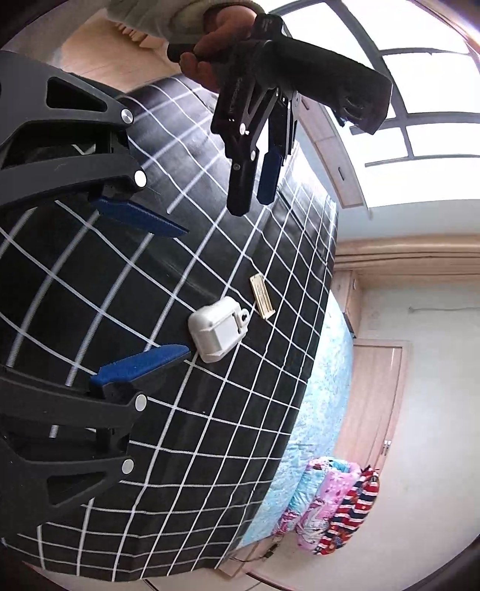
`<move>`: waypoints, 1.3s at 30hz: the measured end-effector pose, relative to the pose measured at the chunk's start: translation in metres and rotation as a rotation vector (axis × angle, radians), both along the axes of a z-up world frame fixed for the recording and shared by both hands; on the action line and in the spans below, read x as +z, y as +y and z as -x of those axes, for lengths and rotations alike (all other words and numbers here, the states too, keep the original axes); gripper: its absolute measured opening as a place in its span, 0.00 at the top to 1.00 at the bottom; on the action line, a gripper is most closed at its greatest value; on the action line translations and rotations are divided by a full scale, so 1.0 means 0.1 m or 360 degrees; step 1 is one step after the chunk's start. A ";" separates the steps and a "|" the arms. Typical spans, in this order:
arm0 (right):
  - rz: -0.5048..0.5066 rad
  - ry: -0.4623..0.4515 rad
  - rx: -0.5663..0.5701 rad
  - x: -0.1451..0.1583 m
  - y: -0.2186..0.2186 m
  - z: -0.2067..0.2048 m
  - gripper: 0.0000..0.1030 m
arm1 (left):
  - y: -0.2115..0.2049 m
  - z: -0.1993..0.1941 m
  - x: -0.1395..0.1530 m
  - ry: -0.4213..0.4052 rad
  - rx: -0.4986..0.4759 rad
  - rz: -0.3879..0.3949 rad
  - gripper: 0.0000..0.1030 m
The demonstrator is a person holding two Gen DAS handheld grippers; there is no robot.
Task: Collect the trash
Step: 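Move both open tools back over the last items on the bed, then grasp the beige plastic card with the left tool while the right tool grasps the white plastic case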
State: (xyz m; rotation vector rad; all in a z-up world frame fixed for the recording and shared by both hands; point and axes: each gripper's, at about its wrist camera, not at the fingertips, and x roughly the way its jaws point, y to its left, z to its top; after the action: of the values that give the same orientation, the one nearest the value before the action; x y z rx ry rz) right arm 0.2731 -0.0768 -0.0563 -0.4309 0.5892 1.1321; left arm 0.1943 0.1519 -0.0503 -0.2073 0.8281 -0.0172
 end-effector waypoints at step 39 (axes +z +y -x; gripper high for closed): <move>0.0220 0.0063 -0.0005 -0.43 0.76 -0.67 0.40 | 0.18 -0.92 -0.47 0.0137 -0.0126 -0.0361 0.78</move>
State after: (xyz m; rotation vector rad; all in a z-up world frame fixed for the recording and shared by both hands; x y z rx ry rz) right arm 0.3404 -0.0008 -0.0991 -0.5268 0.7051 1.1028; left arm 0.2863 0.1694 -0.0975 0.0389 0.9165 0.0117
